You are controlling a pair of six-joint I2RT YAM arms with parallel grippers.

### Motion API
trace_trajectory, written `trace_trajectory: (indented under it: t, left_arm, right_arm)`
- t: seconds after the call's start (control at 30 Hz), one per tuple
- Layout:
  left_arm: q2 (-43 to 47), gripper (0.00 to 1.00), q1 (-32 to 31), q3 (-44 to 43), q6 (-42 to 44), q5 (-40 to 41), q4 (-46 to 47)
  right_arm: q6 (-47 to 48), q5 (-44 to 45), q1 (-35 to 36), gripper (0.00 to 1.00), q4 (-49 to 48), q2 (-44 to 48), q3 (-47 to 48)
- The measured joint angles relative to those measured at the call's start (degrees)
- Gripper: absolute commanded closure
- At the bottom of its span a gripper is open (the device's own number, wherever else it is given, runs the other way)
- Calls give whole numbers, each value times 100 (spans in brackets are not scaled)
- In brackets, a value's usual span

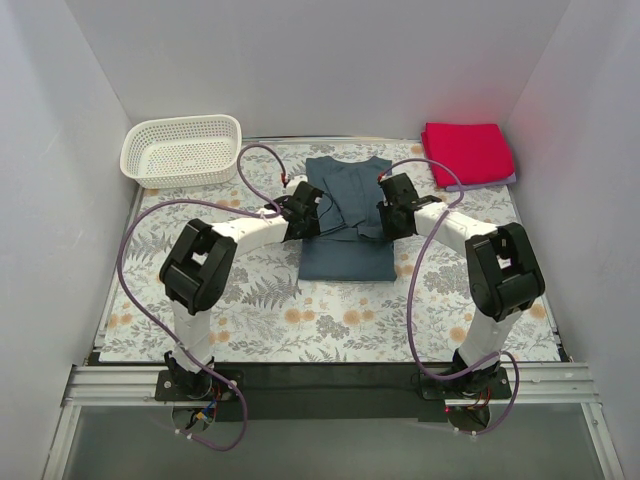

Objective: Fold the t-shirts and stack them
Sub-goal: Fold the tshirt

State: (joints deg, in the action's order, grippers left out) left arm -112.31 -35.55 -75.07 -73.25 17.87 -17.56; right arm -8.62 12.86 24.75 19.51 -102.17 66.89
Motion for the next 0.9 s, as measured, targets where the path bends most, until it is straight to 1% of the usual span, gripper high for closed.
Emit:
trace_trajectory:
  t: [0.07,0.13,0.23,0.27,0.3,0.37,0.4,0.5,0.63,0.8,0.9]
  left_arm:
    - [37,48,9,35,-7,57,4]
    - [140,45,17,92,-24,101,-4]
    - [546,44,-2,293,-68,129,-15]
    - [754,45,-22,398,-94,136,-13]
    - [994,51,-66,498,-120,142,-20]
    - [1425,59,-243,649,-234,142,7]
    - [1617,66,-367,741,-304,127,52]
    - [1915,76,-802,1021,-581,37,184]
    - [1609,82,-1130,1272,-846,-98,262]
    - [1062,85,-1102,1582,-1130,-210,190]
    - [1060,86,-1073,1652,-1261,-254,256]
  right_arm:
    - [-17,-68,0,67,9,31,0]
    - [-24,-153,0,66,28,140,-4]
    - [-74,-376,2,61,52,505,-35]
    - [-92,-463,7,61,52,664,-39]
    - [-114,-542,22,61,37,822,-39]
    - [-177,-710,70,62,7,1084,-39]
    - [-201,-780,111,64,-13,1169,-42]
    - [-299,-1032,273,70,-144,1231,-118]
    - [-389,-1349,407,73,-227,999,-321]
    - [-476,-1567,422,75,-332,415,-391]
    - [-474,-1587,422,75,-396,173,-389]
